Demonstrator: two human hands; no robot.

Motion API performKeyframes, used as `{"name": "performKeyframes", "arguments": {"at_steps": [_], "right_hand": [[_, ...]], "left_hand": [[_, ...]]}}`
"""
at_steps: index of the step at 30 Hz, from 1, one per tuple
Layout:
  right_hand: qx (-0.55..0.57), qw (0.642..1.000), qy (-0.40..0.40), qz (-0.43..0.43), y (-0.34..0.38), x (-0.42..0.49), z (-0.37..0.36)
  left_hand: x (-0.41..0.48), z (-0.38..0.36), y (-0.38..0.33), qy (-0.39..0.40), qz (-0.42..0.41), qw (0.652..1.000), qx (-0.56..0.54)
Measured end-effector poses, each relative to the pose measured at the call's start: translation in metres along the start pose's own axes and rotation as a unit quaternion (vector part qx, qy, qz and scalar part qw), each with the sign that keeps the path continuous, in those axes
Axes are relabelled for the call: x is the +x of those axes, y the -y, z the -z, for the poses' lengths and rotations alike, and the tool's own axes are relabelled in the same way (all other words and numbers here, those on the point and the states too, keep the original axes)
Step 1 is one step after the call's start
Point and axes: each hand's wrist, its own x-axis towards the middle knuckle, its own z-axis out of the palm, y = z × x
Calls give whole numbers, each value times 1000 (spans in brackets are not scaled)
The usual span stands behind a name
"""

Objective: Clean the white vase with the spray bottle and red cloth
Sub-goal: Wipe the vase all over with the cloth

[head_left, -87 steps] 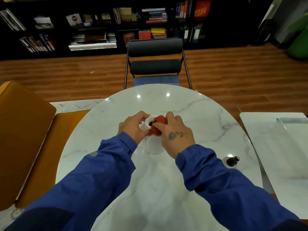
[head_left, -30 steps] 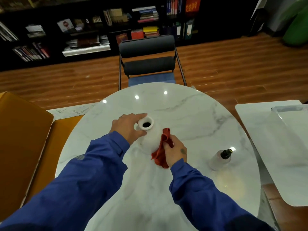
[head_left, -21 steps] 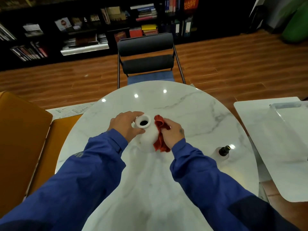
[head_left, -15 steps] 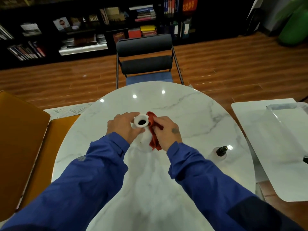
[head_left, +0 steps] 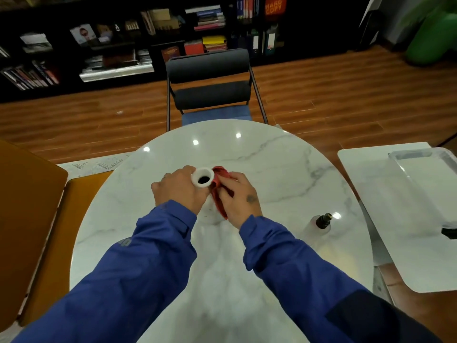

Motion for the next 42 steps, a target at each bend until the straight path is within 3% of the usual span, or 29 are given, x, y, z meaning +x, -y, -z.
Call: {"name": "performKeyframes", "arguments": {"at_steps": [3,7,14,17,20,25,30,33,37,42], "right_hand": [[69,997,-22,8,-11,-15,-4],[164,983,-56,-65,-27,-30,-6],[-17,997,-22,73,-6,-12,-2],[-126,979,-44,154,-17,-26,-7],[-183,957,-49,220,-27,-30,-3],[-158,974,-38,155,-5,-13,-3],[-227,940,-26,253,-20,-31,-4],[-180,969,-5,170,-9,-17,-1],[-130,987,-45,81,-2,0,-5],[-187,960,-24,209,-13,-28,-9]], "left_hand": [[1,3,-3,15,-5,1000,17],[10,16,8,76,-19,997,8],[26,13,28,119,-70,986,-98],[26,10,33,133,-73,979,-137],[25,10,31,143,-96,980,-104],[29,12,29,141,-120,981,-56],[33,15,28,138,-124,983,-15],[31,15,26,116,-125,985,-24],[26,10,25,89,-110,989,-39],[25,9,24,87,-103,990,-37]]}}
